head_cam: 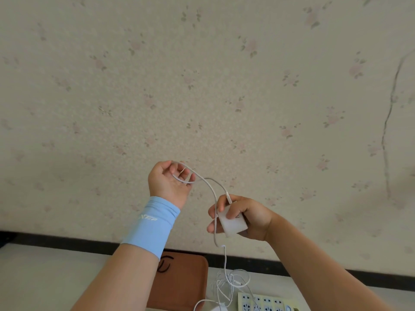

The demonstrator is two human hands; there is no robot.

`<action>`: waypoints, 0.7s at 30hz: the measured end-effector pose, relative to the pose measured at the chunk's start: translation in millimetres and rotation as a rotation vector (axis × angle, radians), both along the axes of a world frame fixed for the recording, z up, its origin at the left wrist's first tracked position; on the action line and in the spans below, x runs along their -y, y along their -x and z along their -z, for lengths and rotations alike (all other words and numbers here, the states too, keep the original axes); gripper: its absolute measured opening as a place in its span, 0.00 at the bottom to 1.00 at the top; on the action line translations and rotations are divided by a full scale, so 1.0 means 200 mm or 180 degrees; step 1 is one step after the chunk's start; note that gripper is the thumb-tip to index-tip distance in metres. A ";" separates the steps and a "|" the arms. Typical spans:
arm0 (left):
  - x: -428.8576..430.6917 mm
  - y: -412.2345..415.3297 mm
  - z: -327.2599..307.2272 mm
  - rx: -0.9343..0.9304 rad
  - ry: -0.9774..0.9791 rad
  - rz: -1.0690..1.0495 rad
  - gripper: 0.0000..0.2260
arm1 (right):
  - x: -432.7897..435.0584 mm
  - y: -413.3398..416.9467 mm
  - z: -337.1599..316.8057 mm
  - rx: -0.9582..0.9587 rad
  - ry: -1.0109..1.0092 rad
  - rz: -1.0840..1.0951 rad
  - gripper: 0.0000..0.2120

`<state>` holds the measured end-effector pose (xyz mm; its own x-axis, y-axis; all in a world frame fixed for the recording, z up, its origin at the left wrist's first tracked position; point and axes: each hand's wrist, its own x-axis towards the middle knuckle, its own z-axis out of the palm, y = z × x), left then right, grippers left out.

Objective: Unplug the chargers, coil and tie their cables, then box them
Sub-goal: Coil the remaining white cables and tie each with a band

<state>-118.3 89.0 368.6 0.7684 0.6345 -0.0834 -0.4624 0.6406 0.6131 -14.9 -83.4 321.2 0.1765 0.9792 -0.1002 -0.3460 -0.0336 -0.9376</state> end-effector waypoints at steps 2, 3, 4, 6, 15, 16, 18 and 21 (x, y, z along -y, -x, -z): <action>0.00 -0.04 0.01 -0.0474 -0.0236 -0.0142 0.12 | 0.00 0.01 -0.02 -0.0229 0.0002 -0.0012 0.10; 0.00 -0.06 0.03 -0.0897 -0.0435 -0.0323 0.09 | 0.00 0.00 -0.03 -0.0262 0.0027 0.0062 0.10; 0.01 -0.07 0.04 -0.1385 -0.0626 -0.0451 0.10 | 0.00 0.00 -0.03 -0.0278 0.0060 0.0198 0.10; 0.06 -0.07 0.09 -0.2195 -0.0784 -0.0305 0.20 | 0.00 -0.01 -0.04 -0.0189 0.0146 0.0551 0.10; 0.25 -0.12 -0.02 -0.2852 -0.3025 0.0640 0.14 | 0.01 -0.02 -0.04 0.0535 0.0551 0.1161 0.13; 0.24 -0.11 -0.02 -0.2838 -0.3218 0.0677 0.15 | 0.02 -0.02 -0.04 0.0561 0.0550 0.1174 0.14; 0.23 -0.08 0.00 -0.2424 -0.3060 0.0817 0.12 | 0.03 -0.03 -0.03 0.0657 0.0579 0.1126 0.14; 0.19 -0.05 0.01 -0.1984 -0.2270 0.0811 0.12 | 0.04 -0.04 -0.04 0.0516 0.0565 0.0967 0.10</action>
